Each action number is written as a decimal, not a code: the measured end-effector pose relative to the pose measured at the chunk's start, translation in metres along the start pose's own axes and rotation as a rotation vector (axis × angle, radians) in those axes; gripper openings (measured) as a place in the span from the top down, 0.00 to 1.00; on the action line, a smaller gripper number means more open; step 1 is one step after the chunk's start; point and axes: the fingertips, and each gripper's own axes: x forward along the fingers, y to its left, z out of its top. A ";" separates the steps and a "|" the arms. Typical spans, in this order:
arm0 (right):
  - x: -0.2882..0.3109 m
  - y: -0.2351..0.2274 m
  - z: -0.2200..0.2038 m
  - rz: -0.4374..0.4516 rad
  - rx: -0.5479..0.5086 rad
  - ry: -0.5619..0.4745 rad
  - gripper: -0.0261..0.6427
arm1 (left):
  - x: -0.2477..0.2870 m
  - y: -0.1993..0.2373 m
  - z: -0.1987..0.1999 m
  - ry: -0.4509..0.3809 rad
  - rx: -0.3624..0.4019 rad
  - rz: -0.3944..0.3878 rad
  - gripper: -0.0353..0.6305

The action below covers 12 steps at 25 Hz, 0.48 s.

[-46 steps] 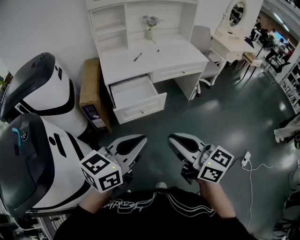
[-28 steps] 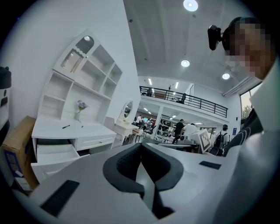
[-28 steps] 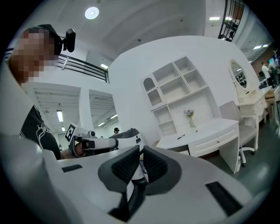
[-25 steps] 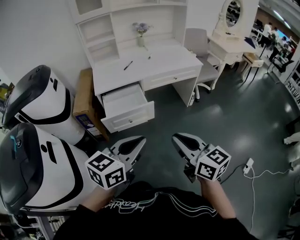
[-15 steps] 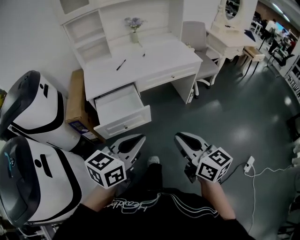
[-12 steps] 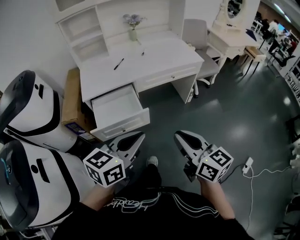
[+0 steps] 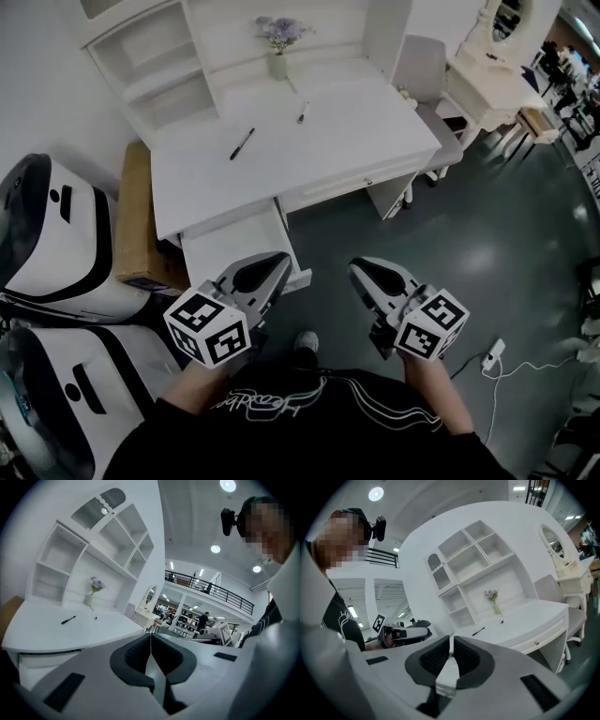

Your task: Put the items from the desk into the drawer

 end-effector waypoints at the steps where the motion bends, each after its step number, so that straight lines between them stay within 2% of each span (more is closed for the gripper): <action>1: 0.010 -0.009 0.005 0.002 -0.001 0.003 0.88 | 0.007 0.011 0.006 -0.006 0.001 0.002 0.91; 7: 0.054 -0.039 0.016 0.040 0.009 0.023 0.88 | 0.039 0.056 0.024 -0.011 0.026 0.013 0.91; 12: 0.088 -0.063 0.018 0.090 0.014 0.075 0.88 | 0.049 0.100 0.031 -0.014 0.029 0.096 0.89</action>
